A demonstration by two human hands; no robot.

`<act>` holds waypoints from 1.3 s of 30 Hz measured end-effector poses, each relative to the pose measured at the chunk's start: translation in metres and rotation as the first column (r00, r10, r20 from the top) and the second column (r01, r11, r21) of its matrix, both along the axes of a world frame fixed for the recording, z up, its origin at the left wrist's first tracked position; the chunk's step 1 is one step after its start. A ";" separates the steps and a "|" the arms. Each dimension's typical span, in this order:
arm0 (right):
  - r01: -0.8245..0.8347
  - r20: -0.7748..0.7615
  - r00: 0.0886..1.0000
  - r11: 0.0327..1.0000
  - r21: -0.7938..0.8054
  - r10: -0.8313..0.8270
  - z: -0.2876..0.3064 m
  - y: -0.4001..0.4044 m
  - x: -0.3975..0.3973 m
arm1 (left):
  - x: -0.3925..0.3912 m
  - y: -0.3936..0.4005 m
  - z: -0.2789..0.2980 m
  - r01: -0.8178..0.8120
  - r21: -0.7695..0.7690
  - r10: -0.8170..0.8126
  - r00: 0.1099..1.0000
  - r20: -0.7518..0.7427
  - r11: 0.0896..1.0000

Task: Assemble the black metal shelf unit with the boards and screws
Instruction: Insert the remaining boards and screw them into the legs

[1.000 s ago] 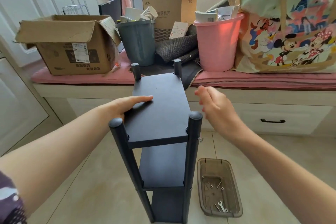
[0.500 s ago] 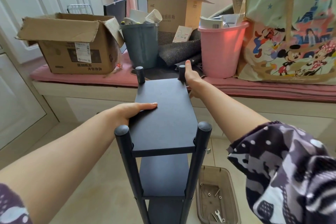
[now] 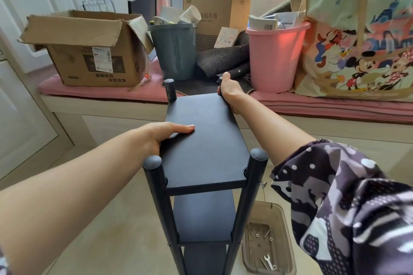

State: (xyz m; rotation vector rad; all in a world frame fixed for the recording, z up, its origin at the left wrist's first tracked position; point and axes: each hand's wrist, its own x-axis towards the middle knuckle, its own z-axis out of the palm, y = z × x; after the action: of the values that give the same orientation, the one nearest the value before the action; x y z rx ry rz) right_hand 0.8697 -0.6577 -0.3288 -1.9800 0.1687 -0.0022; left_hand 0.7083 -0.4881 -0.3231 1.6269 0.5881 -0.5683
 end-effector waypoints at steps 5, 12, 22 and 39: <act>-0.029 -0.015 0.999 0.999 0.032 0.029 0.000 -0.002 -0.005 | -0.008 0.000 -0.003 -0.019 -0.032 0.020 0.999 0.037 0.999; -0.018 -0.202 0.979 0.995 0.095 0.037 -0.002 -0.009 -0.057 | -0.034 0.007 -0.010 -0.058 -0.070 0.068 0.984 0.162 0.996; -0.097 -0.401 0.862 0.877 0.471 0.311 -0.012 -0.053 -0.192 | -0.136 0.021 -0.006 0.132 -0.335 -0.044 0.965 0.257 0.933; -0.050 -0.292 0.931 0.867 0.497 0.221 -0.017 -0.047 -0.209 | -0.148 -0.020 -0.009 -0.193 -0.420 0.353 0.869 0.346 0.887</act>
State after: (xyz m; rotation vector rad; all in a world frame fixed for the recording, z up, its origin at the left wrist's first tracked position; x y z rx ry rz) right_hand 0.6604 -0.7048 -0.3457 -1.4700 0.2267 0.4419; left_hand 0.5603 -0.5085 -0.3322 1.2165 0.3577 -0.0953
